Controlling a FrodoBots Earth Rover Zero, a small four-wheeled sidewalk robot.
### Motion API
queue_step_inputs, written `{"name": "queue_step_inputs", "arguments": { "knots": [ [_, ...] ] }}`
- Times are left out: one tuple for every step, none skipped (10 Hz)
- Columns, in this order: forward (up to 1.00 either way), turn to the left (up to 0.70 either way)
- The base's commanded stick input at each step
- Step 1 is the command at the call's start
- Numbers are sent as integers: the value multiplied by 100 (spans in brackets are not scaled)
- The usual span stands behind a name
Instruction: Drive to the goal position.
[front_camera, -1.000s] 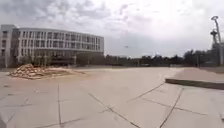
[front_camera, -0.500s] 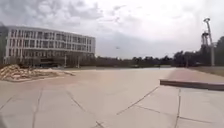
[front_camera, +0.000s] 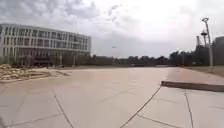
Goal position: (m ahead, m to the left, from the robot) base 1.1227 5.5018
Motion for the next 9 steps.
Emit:
{"name": "queue_step_inputs", "arguments": {
  "knots": [
    [70,0],
    [70,0],
    [70,0],
    [70,0],
    [70,0],
    [70,0],
    [70,0],
    [70,0],
    [70,0]
  ]
}}
